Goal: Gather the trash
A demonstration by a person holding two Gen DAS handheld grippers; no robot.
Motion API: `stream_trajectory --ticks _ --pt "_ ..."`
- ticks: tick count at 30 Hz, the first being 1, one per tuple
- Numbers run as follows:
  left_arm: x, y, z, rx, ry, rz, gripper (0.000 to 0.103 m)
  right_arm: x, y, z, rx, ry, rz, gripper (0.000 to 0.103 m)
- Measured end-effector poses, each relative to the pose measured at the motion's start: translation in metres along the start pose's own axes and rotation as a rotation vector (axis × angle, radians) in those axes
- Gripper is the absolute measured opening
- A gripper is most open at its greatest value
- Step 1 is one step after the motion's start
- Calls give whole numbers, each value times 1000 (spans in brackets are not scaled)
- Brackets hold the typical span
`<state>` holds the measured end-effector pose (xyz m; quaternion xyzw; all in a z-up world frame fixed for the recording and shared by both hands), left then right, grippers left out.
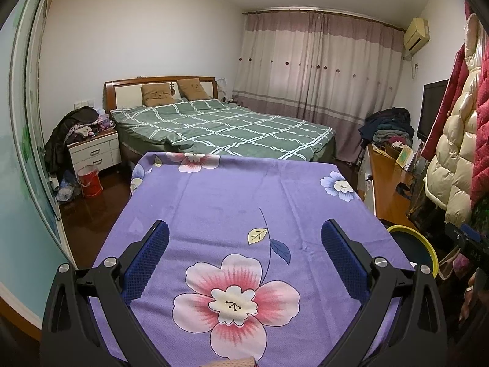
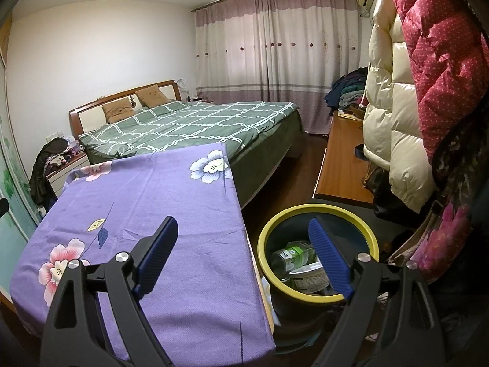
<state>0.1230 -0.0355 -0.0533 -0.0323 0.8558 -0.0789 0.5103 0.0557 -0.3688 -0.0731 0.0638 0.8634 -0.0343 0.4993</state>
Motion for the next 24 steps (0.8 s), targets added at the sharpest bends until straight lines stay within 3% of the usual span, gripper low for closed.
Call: stream_trajectory --ticks 24 --pt "10 -3 11 9 25 6 98 6 1 8 -7 19 4 83"
Point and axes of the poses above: each gripper's, at about its wrist camera, not at the fingertips, and z roughly the way its jaws point, y to its left, x to its underside, the point moved 10 cm from there along z, roughly the way its jaws point, and after that the axes turned 5 degrees about -z, right-handed, at the moved point
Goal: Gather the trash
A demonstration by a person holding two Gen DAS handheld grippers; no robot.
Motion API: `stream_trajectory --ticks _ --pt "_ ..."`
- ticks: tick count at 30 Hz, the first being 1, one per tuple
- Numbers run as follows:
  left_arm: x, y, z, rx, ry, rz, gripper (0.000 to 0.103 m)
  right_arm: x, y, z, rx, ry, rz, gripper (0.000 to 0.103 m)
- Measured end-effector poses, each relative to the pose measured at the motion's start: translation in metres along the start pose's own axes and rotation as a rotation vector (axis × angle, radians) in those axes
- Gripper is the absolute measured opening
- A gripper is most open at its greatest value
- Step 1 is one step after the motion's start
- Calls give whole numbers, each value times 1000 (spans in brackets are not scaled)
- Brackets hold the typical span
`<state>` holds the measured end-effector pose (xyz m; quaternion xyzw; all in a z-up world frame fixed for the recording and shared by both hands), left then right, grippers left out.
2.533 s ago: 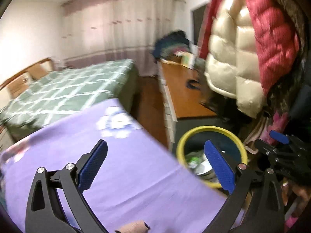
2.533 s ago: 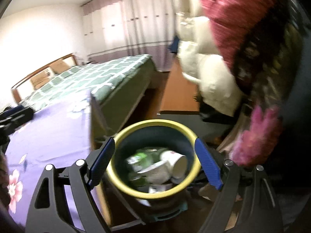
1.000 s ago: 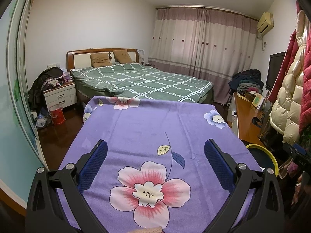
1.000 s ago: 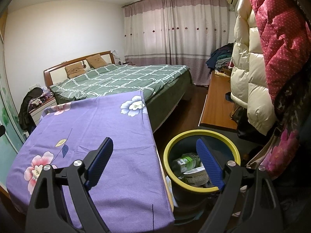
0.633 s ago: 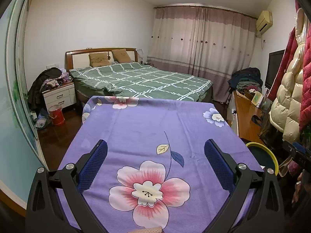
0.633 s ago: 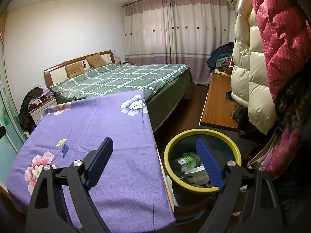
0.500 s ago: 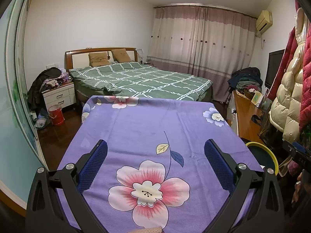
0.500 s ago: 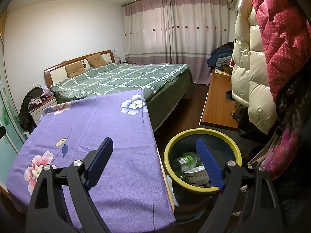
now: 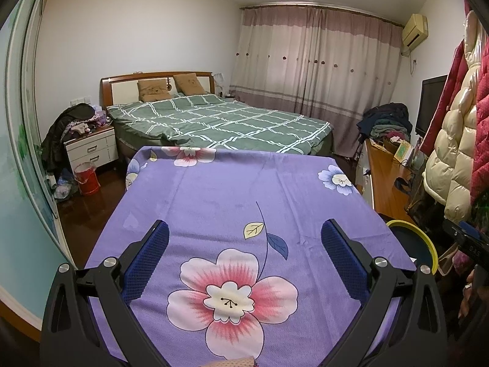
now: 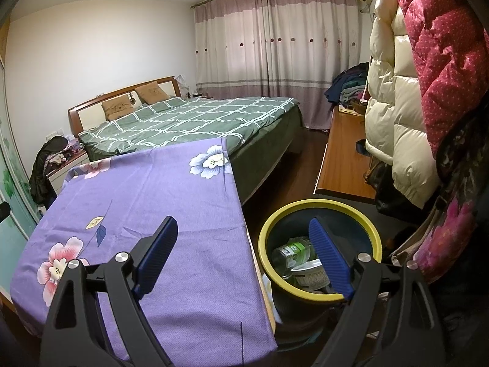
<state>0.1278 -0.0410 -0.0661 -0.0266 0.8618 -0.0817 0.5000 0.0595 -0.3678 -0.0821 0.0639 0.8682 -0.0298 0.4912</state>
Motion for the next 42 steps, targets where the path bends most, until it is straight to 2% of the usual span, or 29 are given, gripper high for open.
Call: stream_trajectory --ticks 42 --pt "8 -4 8 13 18 18 98 6 2 6 -4 20 3 83"
Point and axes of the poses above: each gripper's, at about its wrist camera, not at the fingertips, and z roughly the way its jaws point, y to its left, x to its underside, the point moved 10 cm from there along z, roughly the way its jaws point, and after that the axes turned 5 degrees about -z, right-handed, at the moved point
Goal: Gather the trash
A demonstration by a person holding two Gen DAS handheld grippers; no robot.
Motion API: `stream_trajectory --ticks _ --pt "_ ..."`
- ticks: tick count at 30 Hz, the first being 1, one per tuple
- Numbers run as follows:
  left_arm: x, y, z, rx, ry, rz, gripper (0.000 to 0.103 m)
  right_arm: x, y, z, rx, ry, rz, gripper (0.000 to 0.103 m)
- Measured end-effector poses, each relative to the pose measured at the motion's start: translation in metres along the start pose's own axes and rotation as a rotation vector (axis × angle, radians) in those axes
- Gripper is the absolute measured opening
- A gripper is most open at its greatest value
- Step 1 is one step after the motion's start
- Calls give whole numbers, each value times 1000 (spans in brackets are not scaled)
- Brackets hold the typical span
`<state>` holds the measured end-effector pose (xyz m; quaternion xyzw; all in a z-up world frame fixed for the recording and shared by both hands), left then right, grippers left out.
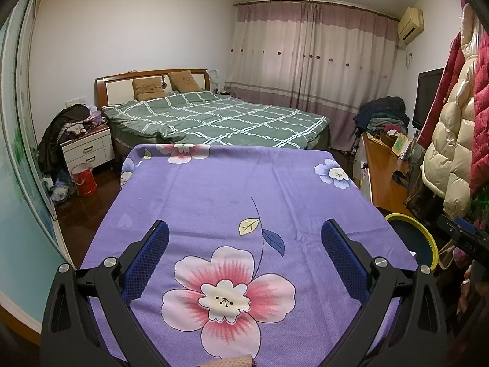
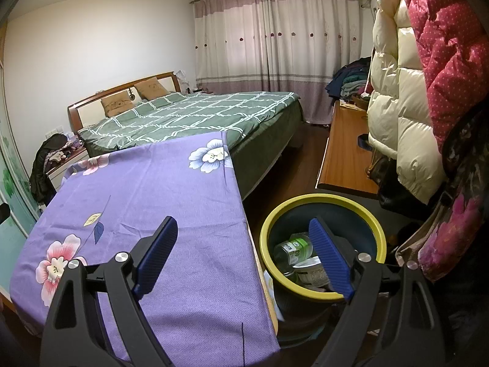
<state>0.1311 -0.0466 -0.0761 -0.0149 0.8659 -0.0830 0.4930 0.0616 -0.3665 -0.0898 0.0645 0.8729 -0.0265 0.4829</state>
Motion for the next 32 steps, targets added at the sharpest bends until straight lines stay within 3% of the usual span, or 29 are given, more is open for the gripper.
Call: stream_trajectory --ticks 24,29,32 --pt "-4 1 5 0 -3 21 98 2 0 1 -1 5 -1 83" --pt "-10 7 27 13 52 2 98 -1 6 7 -23 10 -8 85" --pt "-21 15 52 -19 63 20 98 -9 17 21 -60 14 -21 89"
Point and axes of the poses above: each gripper's, at about its wrist camera, not at the fingertips, and z roughly the way its jaws point, y to its left, x to its underside, the point moved 10 cm from there along z, roughly the way its jaws point, and after that the axes turned 5 degrees about -z, right-handed, at the moved point
